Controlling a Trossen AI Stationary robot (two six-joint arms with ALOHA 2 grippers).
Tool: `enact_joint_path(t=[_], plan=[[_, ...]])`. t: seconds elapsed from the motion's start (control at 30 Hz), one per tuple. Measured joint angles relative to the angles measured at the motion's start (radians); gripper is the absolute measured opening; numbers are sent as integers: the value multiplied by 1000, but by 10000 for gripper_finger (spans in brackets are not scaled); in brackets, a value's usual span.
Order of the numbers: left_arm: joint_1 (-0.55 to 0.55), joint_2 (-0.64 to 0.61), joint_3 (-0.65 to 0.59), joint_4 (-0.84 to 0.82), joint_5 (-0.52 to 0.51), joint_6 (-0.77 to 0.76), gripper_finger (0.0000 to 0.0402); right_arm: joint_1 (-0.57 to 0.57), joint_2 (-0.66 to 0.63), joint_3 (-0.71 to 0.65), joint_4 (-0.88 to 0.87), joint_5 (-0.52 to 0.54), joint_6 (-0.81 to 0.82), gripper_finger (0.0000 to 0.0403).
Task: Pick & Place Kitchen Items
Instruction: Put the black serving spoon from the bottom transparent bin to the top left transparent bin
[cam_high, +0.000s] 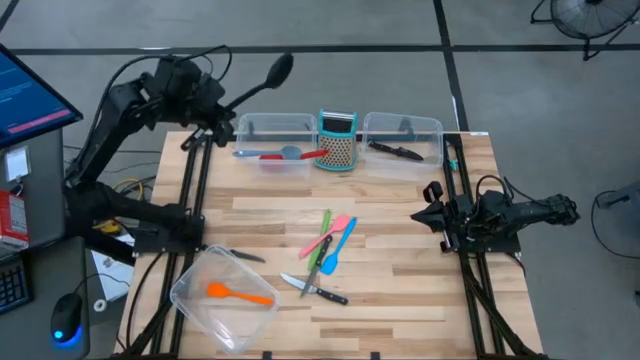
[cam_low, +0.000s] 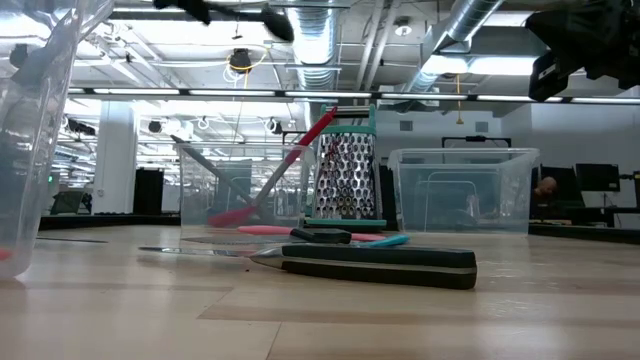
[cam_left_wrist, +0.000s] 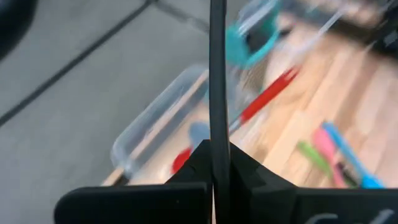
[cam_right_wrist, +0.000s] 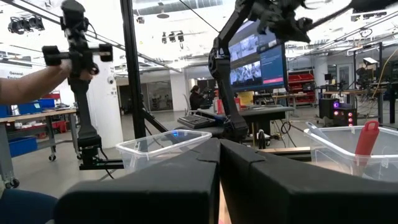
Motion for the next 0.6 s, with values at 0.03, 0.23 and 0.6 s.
enact_joint_path(t=[0.03,0.23,0.6], plan=[[20,10,1,-33,0,20,1,0,0,0,0,0,0,0],[51,91,0,-264,1,92,1,0,0,0,0,0,0,0],[58,168,-52,-281,-1,190,1,0,0,0,0,0,0,0]])
